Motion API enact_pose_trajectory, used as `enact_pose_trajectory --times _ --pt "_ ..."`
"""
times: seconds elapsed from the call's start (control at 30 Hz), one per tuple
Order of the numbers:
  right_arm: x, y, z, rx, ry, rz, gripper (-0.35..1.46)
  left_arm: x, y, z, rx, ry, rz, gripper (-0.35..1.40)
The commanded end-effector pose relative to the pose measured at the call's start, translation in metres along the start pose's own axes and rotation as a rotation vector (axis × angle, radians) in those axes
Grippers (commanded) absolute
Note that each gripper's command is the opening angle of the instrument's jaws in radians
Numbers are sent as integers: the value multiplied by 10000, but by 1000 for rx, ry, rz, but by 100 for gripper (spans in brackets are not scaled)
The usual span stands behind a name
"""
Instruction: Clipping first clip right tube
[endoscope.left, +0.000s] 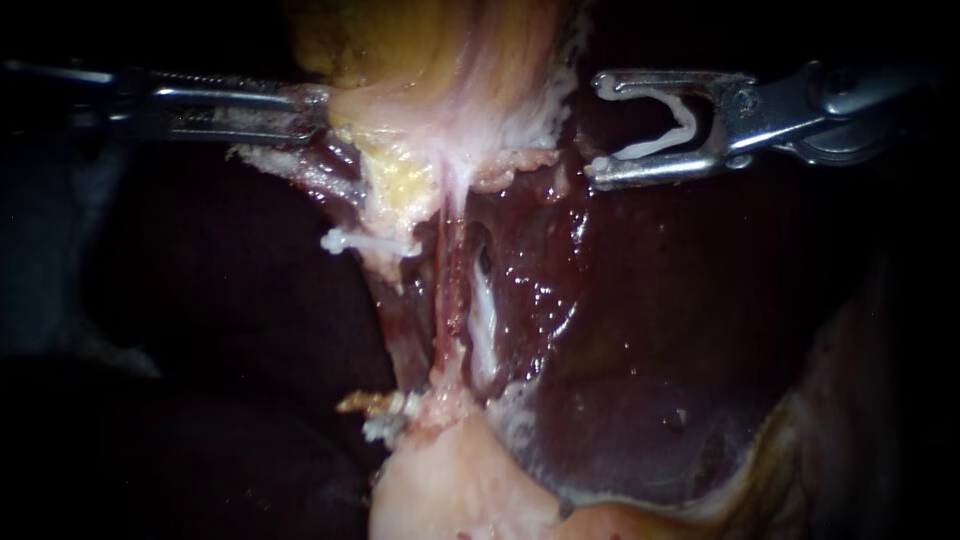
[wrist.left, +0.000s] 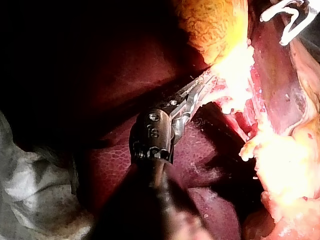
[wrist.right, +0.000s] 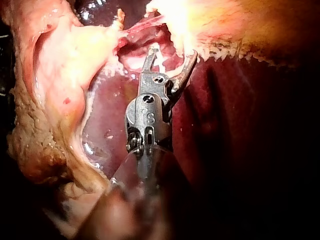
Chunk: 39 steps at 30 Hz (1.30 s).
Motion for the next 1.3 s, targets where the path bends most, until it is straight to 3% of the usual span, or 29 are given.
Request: enact_pose_trajectory --times 0.03,0.17,0.27,0.47,0.67,0.97,1.3 --pt "0 0 0 0 0 -1 50 0 1 0 0 0 0 -35" --pt "0 0 0 0 0 -2 50 7 3 -10 -8 -4 -4 -35" --pt "0 0 0 0 0 -2 50 22 4 -29 -11 -6 -11 -35" --pt "0 0 0 1 0 -2 50 48 5 -73 -1 43 -31 -35" --pt "0 -4 1 18 7 -3 50 52 6 -80 5 51 -30 -35" --pt "-6 -39 28 98 38 39 50 50 7 -78 6 52 -29 -35" --pt "-36 -84 88 188 48 155 50 49 7 -78 7 52 -29 -35"
